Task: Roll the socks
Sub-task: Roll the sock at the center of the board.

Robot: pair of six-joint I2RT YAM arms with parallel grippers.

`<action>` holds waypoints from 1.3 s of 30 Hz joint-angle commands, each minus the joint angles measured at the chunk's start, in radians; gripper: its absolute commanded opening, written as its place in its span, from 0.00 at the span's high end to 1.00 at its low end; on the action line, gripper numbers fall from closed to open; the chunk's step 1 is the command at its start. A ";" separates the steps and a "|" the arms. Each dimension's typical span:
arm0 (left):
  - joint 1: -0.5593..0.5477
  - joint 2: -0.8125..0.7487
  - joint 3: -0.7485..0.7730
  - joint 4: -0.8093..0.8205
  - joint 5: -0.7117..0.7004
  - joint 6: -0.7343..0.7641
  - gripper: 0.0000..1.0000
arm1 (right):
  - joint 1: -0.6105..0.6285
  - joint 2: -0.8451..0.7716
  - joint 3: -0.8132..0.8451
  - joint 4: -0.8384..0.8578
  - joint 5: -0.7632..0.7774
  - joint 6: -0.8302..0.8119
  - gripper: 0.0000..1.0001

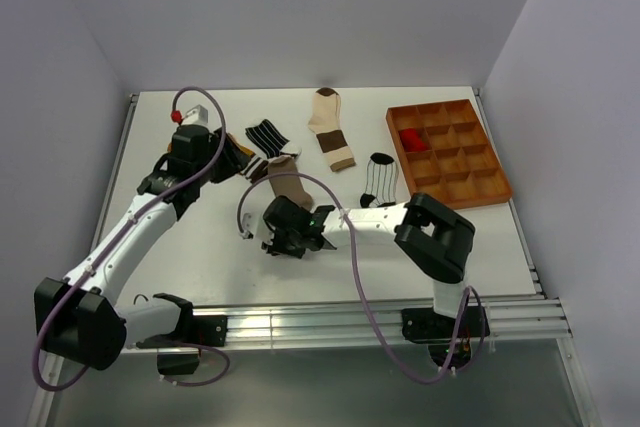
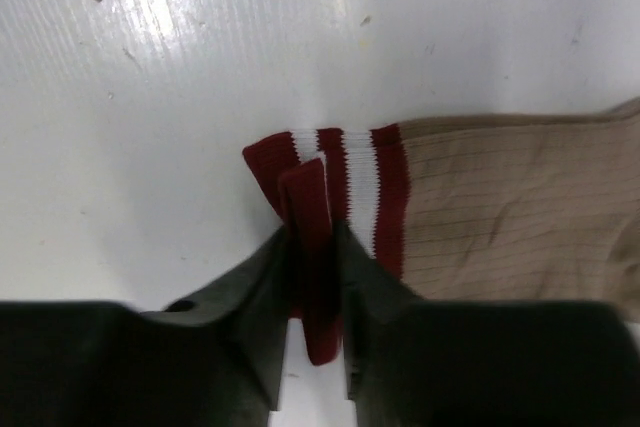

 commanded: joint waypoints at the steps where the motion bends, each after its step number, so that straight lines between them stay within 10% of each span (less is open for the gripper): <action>1: 0.004 0.001 -0.035 0.066 0.040 0.003 0.49 | -0.031 0.053 0.012 -0.041 -0.031 0.005 0.76; 16: -0.073 0.014 -0.222 0.270 0.115 -0.031 0.59 | -0.312 0.107 0.215 -0.615 -0.638 -0.216 0.81; 31: -0.380 0.195 -0.529 0.943 0.095 -0.199 0.67 | -0.420 0.434 0.458 -0.946 -0.838 -0.318 0.81; 39: -0.429 -0.043 -0.684 0.932 -0.146 -0.221 0.55 | -0.432 0.434 0.458 -0.907 -0.818 -0.276 0.81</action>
